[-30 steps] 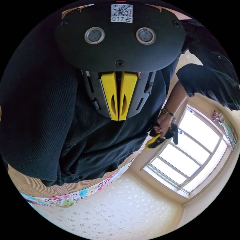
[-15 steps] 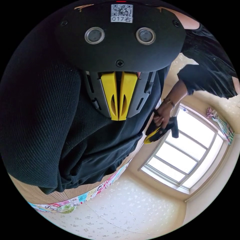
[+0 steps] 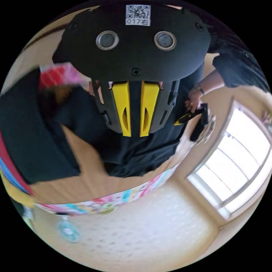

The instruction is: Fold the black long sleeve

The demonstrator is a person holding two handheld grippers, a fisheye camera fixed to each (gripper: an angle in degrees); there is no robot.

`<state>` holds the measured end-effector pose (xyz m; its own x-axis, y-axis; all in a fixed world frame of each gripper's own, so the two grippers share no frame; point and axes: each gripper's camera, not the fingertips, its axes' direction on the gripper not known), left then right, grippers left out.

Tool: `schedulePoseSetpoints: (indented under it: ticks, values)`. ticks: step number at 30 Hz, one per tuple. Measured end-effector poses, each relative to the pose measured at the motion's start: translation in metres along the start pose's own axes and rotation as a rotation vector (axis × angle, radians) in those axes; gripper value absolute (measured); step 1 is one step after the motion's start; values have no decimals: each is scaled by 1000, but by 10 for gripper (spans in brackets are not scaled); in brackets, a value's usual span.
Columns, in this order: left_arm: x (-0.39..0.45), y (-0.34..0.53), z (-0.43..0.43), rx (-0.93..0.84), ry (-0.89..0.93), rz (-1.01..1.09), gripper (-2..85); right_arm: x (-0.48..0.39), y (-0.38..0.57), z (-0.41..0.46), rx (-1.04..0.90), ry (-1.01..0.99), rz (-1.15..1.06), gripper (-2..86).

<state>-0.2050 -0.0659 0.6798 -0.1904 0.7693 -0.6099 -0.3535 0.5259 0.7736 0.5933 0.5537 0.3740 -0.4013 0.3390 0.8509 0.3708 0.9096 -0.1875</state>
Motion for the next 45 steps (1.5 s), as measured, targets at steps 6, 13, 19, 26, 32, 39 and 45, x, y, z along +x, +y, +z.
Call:
schedulePoseSetpoints:
  ticks: [6,13,19,26,32,39,45]
  values:
    - [-2,-5,-12,12,-81,55,-1,104,83,-67,76,-2,507,173]
    - [-24,-14,-28,13,-53,40,-3,112,81,-25,146,-126,550,116]
    - [-37,-20,-40,15,-44,37,-2,103,64,-21,234,-216,626,40]
    - [-53,-26,-52,20,-5,25,-3,55,-2,-134,469,-57,234,28]
    - [-64,-29,-61,27,25,20,-5,149,-2,-84,242,177,440,24]
    - [-71,-31,-68,35,37,22,-6,71,-55,-66,514,16,314,21]
    - [-68,-32,-71,42,21,34,-7,-118,-140,86,387,-428,-151,17]
